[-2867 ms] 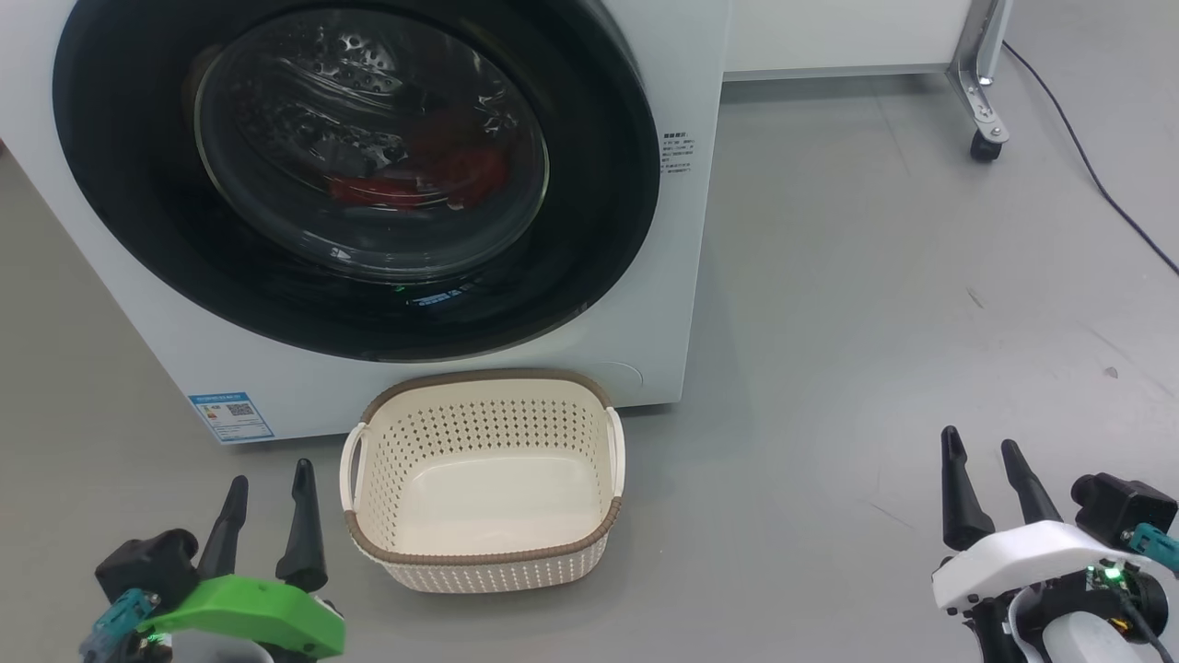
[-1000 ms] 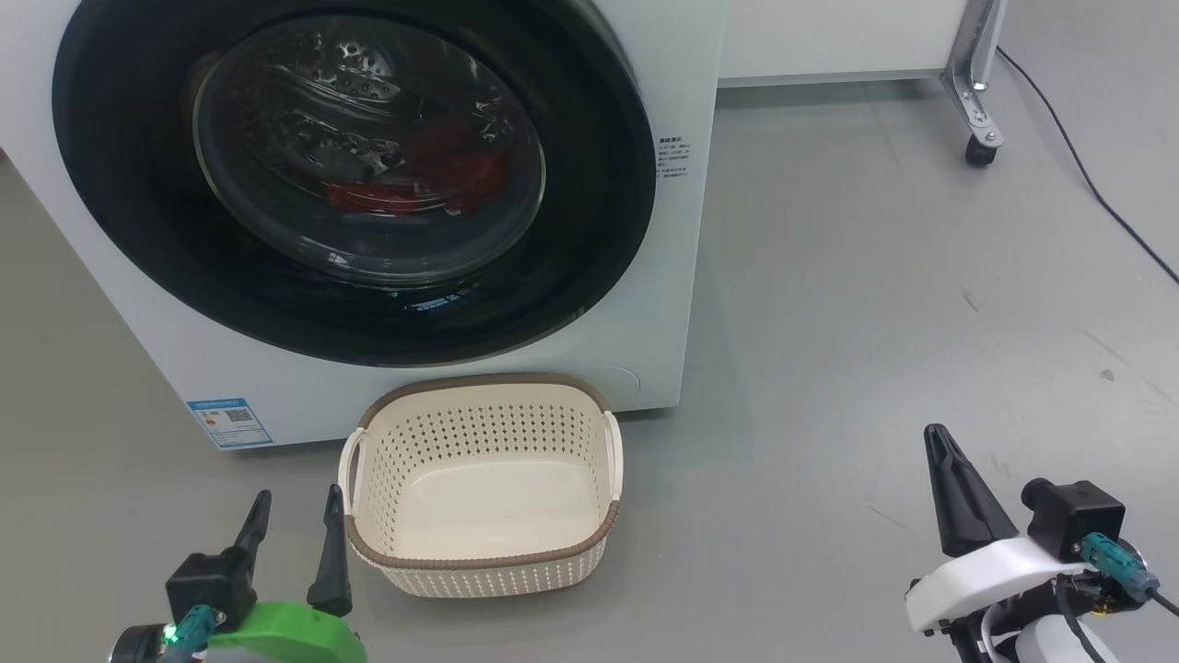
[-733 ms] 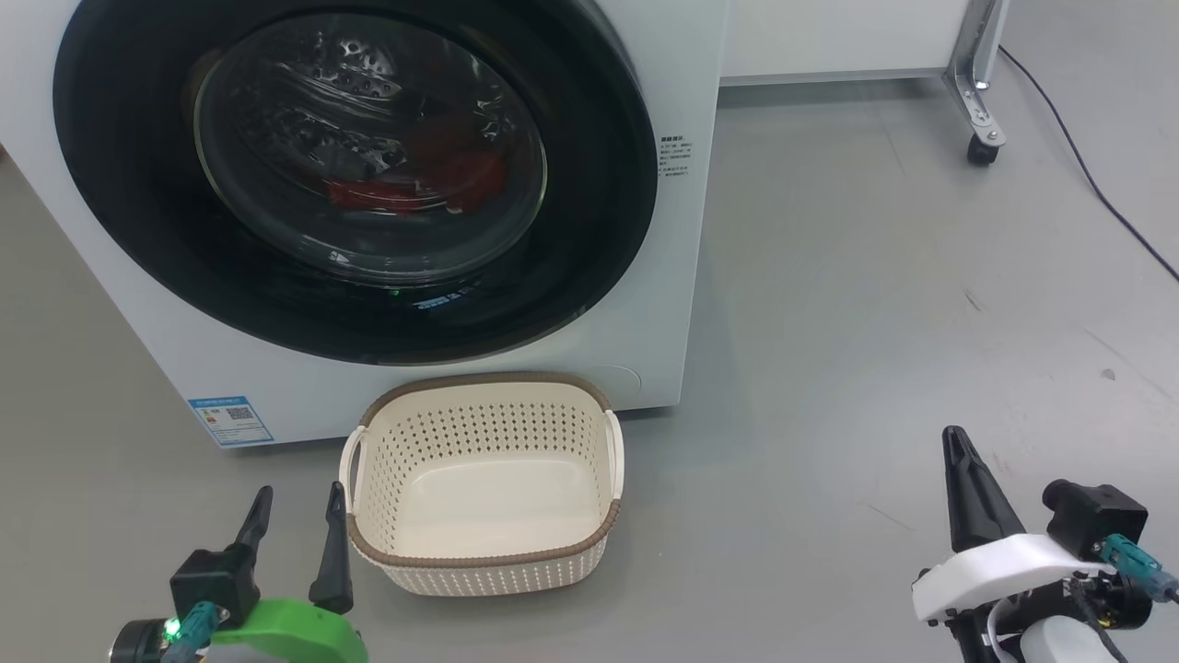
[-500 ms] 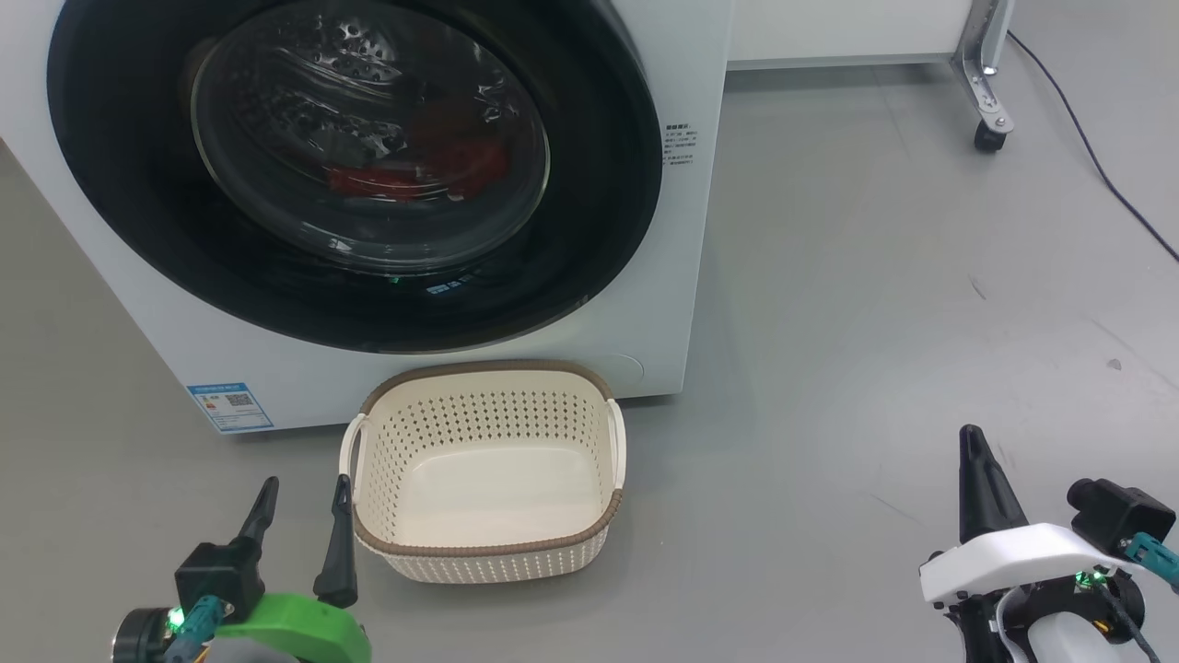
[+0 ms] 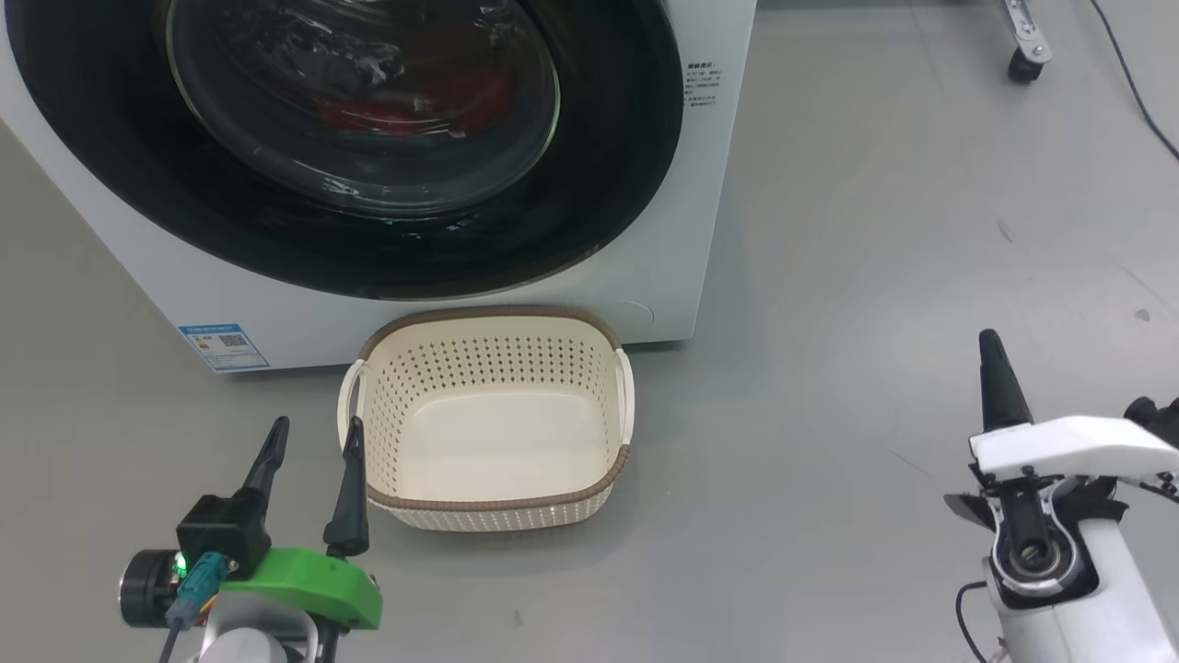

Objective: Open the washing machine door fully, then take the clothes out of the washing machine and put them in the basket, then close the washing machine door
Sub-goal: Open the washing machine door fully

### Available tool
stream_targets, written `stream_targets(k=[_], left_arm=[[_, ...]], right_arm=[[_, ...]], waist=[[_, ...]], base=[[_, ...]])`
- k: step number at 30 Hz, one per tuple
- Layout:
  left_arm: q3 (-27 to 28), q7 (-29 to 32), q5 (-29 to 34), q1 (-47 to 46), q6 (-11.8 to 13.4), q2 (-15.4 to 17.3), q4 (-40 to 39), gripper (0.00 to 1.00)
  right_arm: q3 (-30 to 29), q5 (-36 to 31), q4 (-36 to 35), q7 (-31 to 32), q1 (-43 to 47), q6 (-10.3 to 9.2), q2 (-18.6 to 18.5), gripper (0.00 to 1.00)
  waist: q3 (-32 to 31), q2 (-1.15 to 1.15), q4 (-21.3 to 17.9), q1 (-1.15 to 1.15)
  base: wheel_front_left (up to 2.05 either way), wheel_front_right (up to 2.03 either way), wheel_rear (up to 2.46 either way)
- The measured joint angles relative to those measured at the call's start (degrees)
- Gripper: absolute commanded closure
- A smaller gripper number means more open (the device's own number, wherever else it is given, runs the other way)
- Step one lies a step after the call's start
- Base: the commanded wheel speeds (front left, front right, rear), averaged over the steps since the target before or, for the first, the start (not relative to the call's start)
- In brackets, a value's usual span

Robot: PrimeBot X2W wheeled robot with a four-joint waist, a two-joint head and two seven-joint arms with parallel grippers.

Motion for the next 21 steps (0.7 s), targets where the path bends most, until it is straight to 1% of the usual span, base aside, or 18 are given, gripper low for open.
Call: stream_targets(k=[5, 11, 14, 18, 21], left_arm=[[-0.1, 0.0, 0.7, -1.4, -0.3, -0.4, -0.7, 0.00], [-0.4, 0.0, 0.8, -3.5, -0.4, -0.6, -1.8, 0.00], [-0.7, 0.0, 0.9, -4.5, -0.7, -0.8, -2.0, 0.00], [-1.5, 0.0, 1.4, -5.9, -0.8, -1.1, -2.3, 0.00], [-2.1, 0.0, 1.4, -7.2, -1.2, -1.5, -2.5, 0.00]], right_arm=[[-1.8, 8.6, 0.0, 4.5, -4.8, 0.44, 0.1, 1.00], [-3.0, 16.3, 0.0, 10.1, -11.7, 0.44, 0.1, 1.00], [-3.1, 18.6, 0.3, 12.8, -15.0, 0.25, 0.0, 1.00], [-3.9, 19.8, 0.8, 15.1, -19.5, -0.87, -0.3, 1.00], [-3.9, 19.8, 1.1, 16.7, -22.4, -1.56, -1.8, 1.00]], waist=[[2.2, 0.00, 0.6, 0.00], [5.1, 0.00, 1.4, 0.00], [6.7, 0.00, 1.9, 0.00], [8.9, 0.00, 2.7, 0.00], [10.5, 0.00, 3.5, 0.00]], base=[[0.00, 0.00, 0.00], [0.00, 0.00, 0.00], [0.00, 0.00, 0.00], [0.00, 0.00, 0.00], [0.00, 0.00, 0.00]])
